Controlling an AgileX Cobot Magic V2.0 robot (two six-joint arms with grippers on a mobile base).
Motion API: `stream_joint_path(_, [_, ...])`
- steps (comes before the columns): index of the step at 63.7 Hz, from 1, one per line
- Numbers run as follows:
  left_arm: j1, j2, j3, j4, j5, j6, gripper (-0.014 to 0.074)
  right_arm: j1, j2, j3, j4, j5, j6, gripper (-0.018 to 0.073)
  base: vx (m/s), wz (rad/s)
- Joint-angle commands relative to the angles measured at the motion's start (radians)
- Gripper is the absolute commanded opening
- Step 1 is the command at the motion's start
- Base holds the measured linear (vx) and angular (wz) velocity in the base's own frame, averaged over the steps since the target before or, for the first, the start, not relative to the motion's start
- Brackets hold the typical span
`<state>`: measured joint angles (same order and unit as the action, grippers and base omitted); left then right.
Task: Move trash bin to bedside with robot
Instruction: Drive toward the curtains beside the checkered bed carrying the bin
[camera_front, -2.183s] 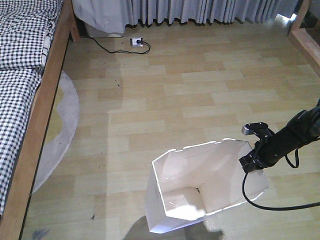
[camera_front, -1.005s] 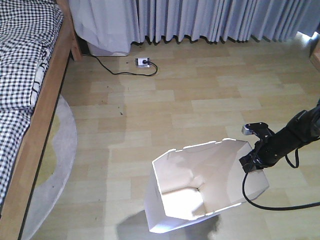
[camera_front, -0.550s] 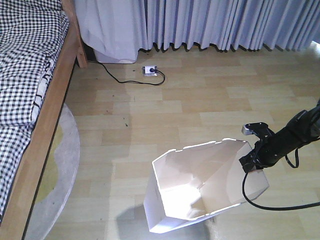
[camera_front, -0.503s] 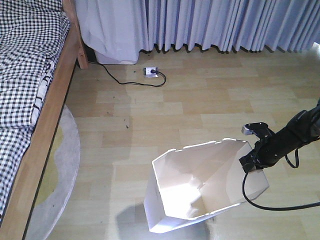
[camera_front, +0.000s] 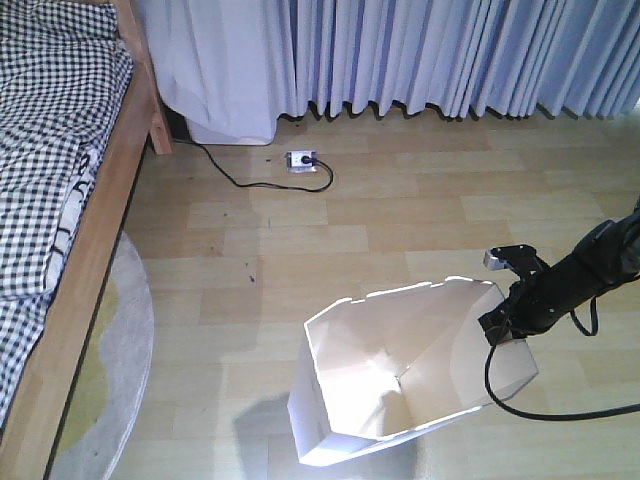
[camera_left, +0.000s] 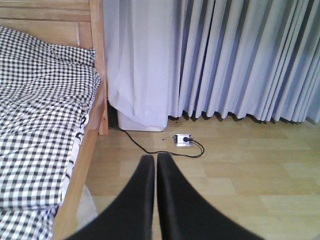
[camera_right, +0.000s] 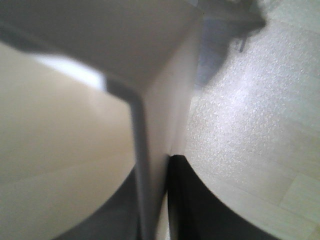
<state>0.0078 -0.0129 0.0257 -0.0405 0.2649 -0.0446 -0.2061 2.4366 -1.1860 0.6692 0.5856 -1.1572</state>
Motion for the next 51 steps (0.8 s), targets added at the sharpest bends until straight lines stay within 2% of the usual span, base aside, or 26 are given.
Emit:
stream_joint_path(1, [0.001,-0.014,0.012,-0.004,-0.069,-0.006,-0.0006,-0.002,-0.08,-0.015,0.066,0.137,-0.001,-0.0006,0.19,-0.03])
stream_joint_path(51, [0.001,-0.014,0.012,-0.004,-0.069,-0.006,-0.0006,-0.002,-0.08,-0.015,0.066,0.137,-0.001,-0.0006,0.19,-0.03])
